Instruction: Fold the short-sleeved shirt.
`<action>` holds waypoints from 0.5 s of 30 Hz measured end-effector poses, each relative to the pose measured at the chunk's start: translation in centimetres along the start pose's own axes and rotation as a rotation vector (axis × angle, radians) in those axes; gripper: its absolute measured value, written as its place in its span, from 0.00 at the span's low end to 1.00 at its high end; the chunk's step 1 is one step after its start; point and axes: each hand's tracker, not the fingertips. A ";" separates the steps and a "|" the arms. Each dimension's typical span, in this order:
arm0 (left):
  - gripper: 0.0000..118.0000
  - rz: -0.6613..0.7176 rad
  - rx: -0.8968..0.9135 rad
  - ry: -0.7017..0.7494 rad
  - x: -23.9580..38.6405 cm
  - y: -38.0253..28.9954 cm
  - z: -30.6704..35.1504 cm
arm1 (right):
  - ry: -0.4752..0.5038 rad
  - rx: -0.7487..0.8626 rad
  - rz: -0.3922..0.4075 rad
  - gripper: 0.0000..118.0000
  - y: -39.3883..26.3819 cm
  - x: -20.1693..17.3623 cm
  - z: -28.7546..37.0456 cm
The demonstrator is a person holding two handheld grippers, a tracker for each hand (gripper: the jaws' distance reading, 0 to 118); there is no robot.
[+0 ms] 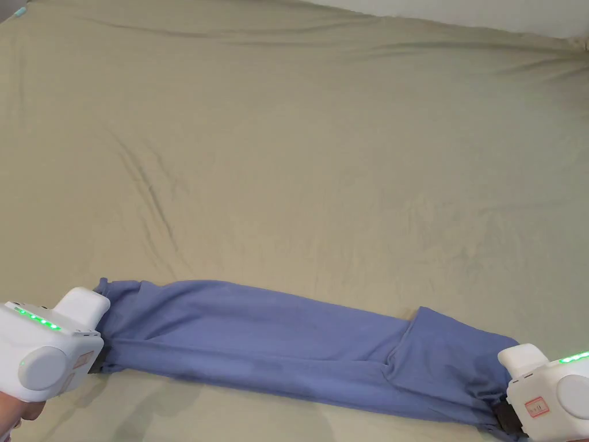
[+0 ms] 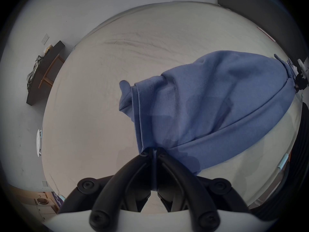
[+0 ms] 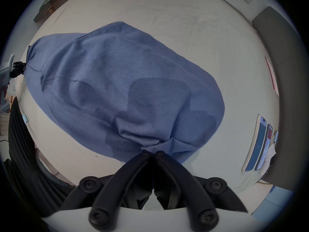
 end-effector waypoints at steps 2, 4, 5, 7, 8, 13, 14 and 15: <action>0.02 -0.004 -0.006 -0.002 -0.1 0.1 0.1 | -0.006 -0.012 0.010 0.03 0.3 -0.2 0.5; 0.04 -0.006 -0.006 -0.009 -0.3 0.1 0.3 | -0.022 -0.011 0.032 0.10 0.3 -0.3 1.1; 0.08 -0.002 -0.005 -0.014 -0.4 0.2 0.7 | -0.033 -0.007 0.037 0.18 0.4 -0.3 1.6; 0.45 0.026 0.026 -0.008 -0.9 0.4 1.9 | -0.052 0.026 0.039 0.60 0.6 0.0 3.3; 0.73 0.059 0.071 0.004 -1.3 0.7 2.8 | -0.069 0.071 0.029 0.79 0.9 0.3 4.5; 0.93 0.207 0.291 -0.017 -3.1 2.9 9.0 | -0.157 0.389 -0.023 0.89 3.2 0.8 13.7; 0.93 0.224 0.366 0.014 -3.1 3.3 10.7 | -0.185 0.475 -0.036 0.89 3.5 0.5 16.0; 0.93 0.239 0.444 0.032 -3.0 3.7 12.3 | -0.209 0.560 -0.045 0.89 3.7 0.1 18.2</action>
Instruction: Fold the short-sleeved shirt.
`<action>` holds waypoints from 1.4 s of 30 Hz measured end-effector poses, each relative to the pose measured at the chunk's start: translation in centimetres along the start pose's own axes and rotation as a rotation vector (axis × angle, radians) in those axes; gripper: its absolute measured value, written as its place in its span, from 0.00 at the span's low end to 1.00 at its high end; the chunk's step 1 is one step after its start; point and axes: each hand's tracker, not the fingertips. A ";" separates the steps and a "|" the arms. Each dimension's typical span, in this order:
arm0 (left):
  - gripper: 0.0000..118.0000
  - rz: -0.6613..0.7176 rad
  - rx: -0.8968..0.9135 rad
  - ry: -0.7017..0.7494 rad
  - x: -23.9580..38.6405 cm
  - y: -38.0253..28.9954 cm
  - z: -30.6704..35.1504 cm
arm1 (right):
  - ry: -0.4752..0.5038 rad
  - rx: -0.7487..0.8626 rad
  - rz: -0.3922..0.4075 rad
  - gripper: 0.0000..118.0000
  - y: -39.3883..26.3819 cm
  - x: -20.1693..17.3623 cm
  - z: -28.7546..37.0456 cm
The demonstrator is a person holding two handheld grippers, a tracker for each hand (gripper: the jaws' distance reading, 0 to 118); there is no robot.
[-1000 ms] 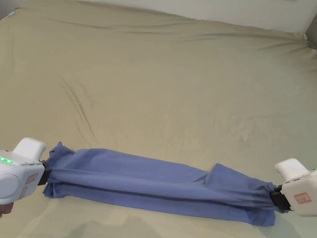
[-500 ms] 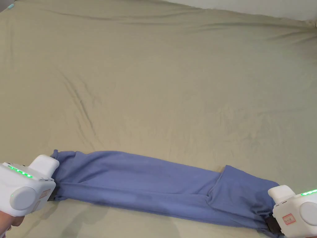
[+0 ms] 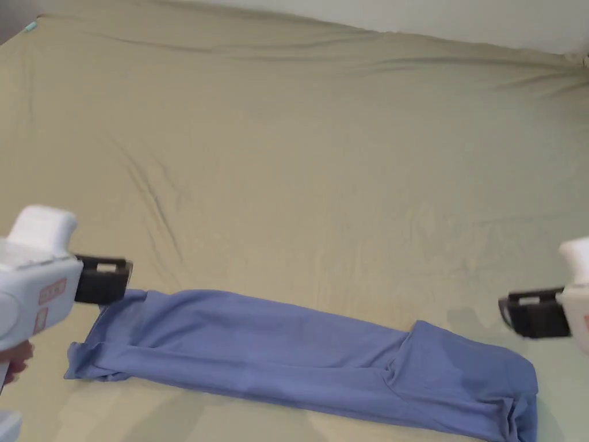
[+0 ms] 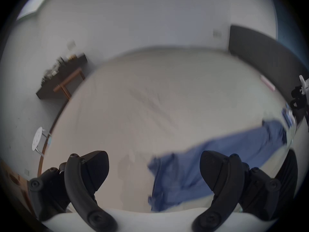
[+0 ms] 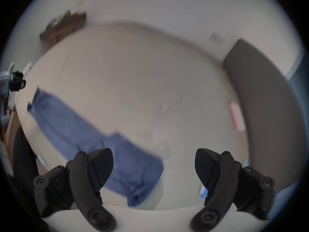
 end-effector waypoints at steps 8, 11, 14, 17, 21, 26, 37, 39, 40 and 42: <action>0.89 0.117 0.554 0.081 4.5 6.2 9.3 | -0.158 0.633 -0.068 0.89 4.6 -6.8 12.6; 0.64 0.060 0.613 0.108 6.9 6.2 10.7 | -0.148 0.663 -0.063 0.87 4.3 -9.4 12.9; 0.17 0.067 0.648 0.106 8.4 5.4 11.5 | -0.120 0.681 -0.069 0.57 3.7 -12.0 12.4; 0.02 0.004 0.667 0.130 9.6 4.8 11.5 | -0.190 0.717 -0.018 0.02 2.9 -14.3 11.8; 0.00 -0.033 0.656 0.133 10.5 4.3 11.2 | -0.187 0.694 0.025 0.02 2.0 -16.1 10.6; 0.00 -0.042 0.605 0.095 10.7 3.9 9.6 | -0.175 0.669 0.036 0.02 1.6 -16.6 9.7; 0.00 0.049 0.103 -0.144 6.7 -2.7 -1.5 | -0.129 0.517 -0.015 0.02 0.2 -14.4 5.3; 0.48 0.151 -0.011 -0.193 4.2 -4.7 -4.3 | -0.123 0.484 -0.023 0.02 -0.2 -13.7 4.5; 0.80 0.174 -0.071 -0.219 3.0 -5.3 -5.5 | -0.121 0.471 -0.025 0.02 -0.2 -13.4 4.2; 0.96 0.265 -0.112 -0.277 -0.4 -6.5 -6.7 | -0.128 0.449 -0.029 0.02 -0.5 -12.8 3.7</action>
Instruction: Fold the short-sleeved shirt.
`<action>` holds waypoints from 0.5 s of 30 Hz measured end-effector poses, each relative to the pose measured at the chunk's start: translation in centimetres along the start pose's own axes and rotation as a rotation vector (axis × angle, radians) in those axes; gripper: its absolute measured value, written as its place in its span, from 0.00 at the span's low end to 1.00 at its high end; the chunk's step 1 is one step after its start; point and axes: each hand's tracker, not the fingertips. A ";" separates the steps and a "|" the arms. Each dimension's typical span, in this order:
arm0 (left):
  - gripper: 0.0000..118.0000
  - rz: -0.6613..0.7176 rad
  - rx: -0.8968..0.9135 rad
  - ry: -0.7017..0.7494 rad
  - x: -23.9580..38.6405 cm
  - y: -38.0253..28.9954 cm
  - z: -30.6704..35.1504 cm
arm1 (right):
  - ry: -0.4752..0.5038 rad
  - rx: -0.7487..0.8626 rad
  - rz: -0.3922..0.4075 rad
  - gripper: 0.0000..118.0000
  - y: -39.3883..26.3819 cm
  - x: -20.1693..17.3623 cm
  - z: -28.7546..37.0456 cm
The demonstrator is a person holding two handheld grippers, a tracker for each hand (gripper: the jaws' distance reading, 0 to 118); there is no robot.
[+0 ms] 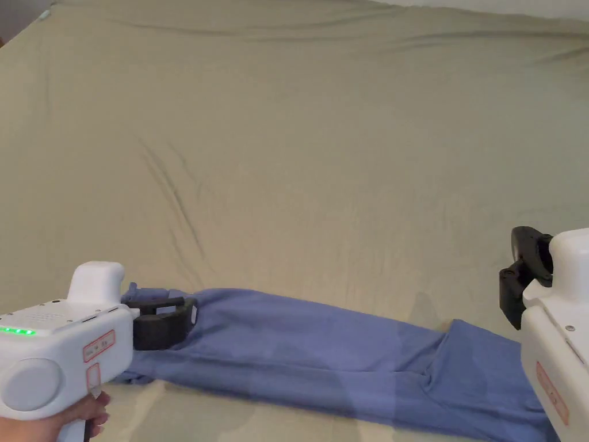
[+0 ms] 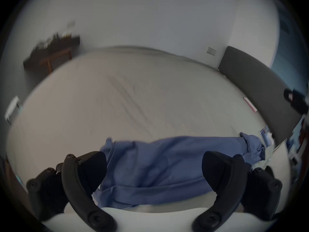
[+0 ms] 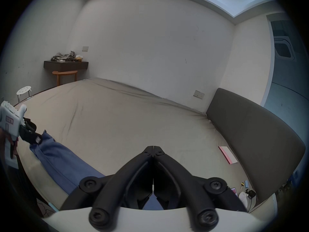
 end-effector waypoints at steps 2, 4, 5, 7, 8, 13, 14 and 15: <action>0.96 0.089 -0.027 -0.060 -3.6 0.3 -0.2 | -0.003 -0.018 -0.006 0.02 -0.3 0.5 -0.4; 0.96 0.162 -0.069 -0.178 -6.9 0.5 -0.2 | 0.003 -0.041 -0.024 0.02 -0.6 1.0 -0.6; 0.96 0.215 -0.118 -0.216 -8.9 0.6 -0.5 | 0.011 -0.055 -0.037 0.02 -0.7 1.3 -0.9; 0.96 0.300 -0.192 -0.267 -11.4 0.5 -1.2 | 0.006 -0.066 -0.050 0.02 -0.9 1.5 -1.3; 0.96 0.331 -0.225 -0.302 -12.7 0.3 -1.7 | -0.006 -0.072 -0.055 0.02 -1.0 1.6 -1.3; 0.97 0.464 -0.207 -0.489 -14.8 -0.9 -3.6 | 0.007 -0.097 -0.098 0.02 -1.1 1.7 -1.5; 0.97 0.525 -0.227 -0.554 -14.8 -0.9 -4.1 | 0.010 -0.101 -0.096 0.02 -1.1 1.6 -1.6; 0.97 0.608 -0.263 -0.595 -14.5 -1.4 -5.0 | 0.016 -0.108 -0.098 0.02 -1.2 1.4 -1.7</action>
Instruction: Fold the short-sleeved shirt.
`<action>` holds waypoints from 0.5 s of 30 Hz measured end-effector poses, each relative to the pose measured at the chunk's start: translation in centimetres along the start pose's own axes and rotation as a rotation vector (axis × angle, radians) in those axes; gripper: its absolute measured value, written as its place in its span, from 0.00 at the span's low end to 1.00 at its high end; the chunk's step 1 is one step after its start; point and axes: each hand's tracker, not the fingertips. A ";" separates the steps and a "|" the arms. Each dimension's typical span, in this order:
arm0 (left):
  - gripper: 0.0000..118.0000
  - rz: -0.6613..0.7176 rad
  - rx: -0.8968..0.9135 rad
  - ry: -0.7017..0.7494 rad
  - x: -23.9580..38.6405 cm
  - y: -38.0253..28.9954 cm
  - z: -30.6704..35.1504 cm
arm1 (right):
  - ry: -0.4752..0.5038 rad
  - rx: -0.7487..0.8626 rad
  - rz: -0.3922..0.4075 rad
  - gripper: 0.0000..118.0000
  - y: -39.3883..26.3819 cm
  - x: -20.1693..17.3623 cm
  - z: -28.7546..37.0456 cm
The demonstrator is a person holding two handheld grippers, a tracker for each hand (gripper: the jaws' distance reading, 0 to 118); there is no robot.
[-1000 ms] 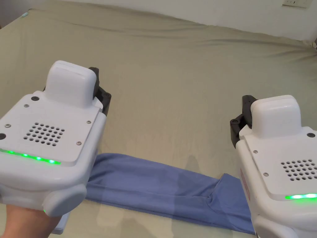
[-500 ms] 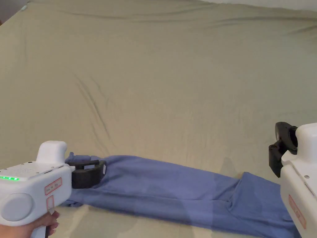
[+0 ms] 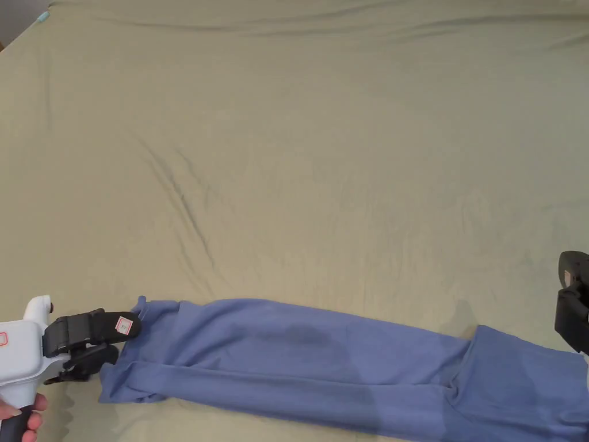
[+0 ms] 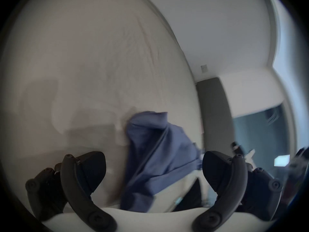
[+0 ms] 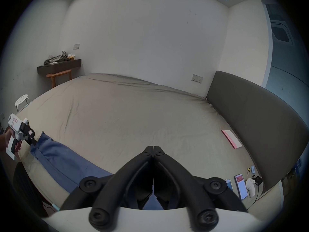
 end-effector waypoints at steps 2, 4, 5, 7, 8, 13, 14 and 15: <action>0.97 0.054 -0.022 -0.110 -0.2 -0.9 -2.2 | 0.007 -0.010 -0.012 0.02 -0.1 -0.2 -0.1; 0.88 0.020 -0.013 -0.187 0.3 -1.3 -3.6 | 0.016 -0.017 -0.016 0.02 -0.1 -0.5 0.0; 0.67 0.074 -0.058 -0.146 0.1 -1.7 -4.9 | 0.018 -0.018 -0.013 0.02 -0.2 -0.7 0.0; 0.10 0.056 -0.071 -0.067 0.5 -2.5 -6.8 | 0.022 -0.017 -0.002 0.02 -0.1 -0.9 0.2; 0.10 -0.002 -0.100 0.098 0.6 -2.9 -7.5 | 0.025 -0.017 0.002 0.02 0.0 -0.9 0.2; 0.10 0.009 -0.035 0.023 1.0 -2.7 -6.4 | 0.025 -0.006 0.009 0.02 0.4 -0.7 1.1; 0.10 -0.010 -0.038 0.037 1.3 -2.8 -6.3 | 0.025 -0.004 0.010 0.02 0.5 -0.7 1.2; 0.10 -0.025 -0.035 0.060 1.3 -2.6 -6.0 | 0.023 -0.003 0.013 0.02 0.5 -0.7 1.3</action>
